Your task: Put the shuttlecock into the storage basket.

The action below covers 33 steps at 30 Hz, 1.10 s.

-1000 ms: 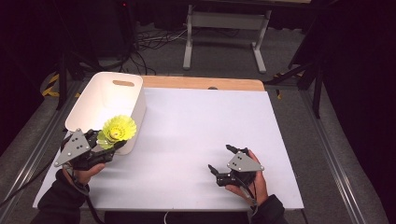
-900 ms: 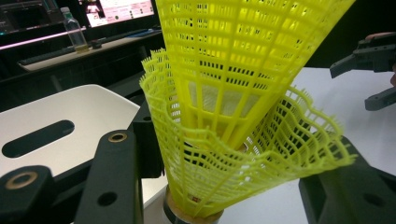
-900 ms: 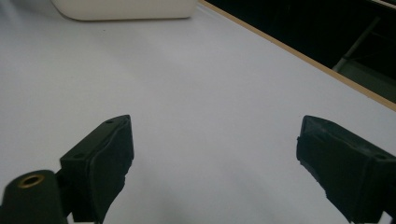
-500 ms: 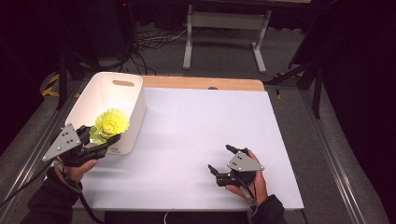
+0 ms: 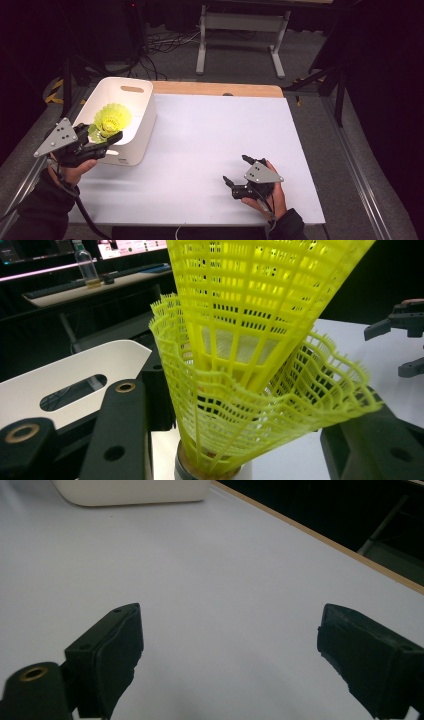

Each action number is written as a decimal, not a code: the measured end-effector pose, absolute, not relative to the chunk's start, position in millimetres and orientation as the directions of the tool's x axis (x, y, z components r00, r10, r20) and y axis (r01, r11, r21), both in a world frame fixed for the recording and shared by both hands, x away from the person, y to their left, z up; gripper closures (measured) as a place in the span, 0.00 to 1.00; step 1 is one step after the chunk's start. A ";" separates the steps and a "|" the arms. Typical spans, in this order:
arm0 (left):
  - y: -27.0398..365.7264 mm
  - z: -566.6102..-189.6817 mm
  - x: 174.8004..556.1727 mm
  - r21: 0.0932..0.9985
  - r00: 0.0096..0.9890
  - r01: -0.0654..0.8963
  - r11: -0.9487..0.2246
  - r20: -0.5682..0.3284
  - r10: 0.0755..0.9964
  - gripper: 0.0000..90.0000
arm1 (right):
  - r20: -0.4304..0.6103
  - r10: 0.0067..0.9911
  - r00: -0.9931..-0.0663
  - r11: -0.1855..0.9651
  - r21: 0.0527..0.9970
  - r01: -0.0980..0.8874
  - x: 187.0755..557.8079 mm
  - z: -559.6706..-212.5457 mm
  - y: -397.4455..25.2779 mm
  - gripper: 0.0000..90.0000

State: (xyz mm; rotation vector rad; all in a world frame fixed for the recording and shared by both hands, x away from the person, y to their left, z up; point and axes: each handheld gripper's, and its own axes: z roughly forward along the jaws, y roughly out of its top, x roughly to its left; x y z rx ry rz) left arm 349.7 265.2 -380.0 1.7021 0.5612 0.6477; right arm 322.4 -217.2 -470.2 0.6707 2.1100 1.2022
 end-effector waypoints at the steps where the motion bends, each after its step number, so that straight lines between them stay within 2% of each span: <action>1: 265.1 -379.5 352.6 0.977 0.730 0.027 -0.211 0.125 0.672 0.55 | -0.256 0.683 -0.684 0.458 0.880 0.127 322.5 -470.3 -217.3 0.14; 16: 267.5 -367.9 387.4 0.967 0.722 0.076 -0.243 0.115 0.682 0.53 | -0.241 0.689 -0.684 0.451 0.881 0.144 325.3 -471.5 -219.0 0.14; 19: 268.0 -367.1 394.2 0.970 0.727 0.093 -0.226 0.088 0.680 0.53 | -0.242 0.689 -0.683 0.454 0.879 0.146 325.4 -471.4 -219.2 0.14; 33: 264.6 -355.5 424.0 0.965 0.710 0.129 -0.227 0.070 0.701 0.52 | -0.237 0.689 -0.685 0.455 0.877 0.154 326.6 -472.0 -221.8 0.14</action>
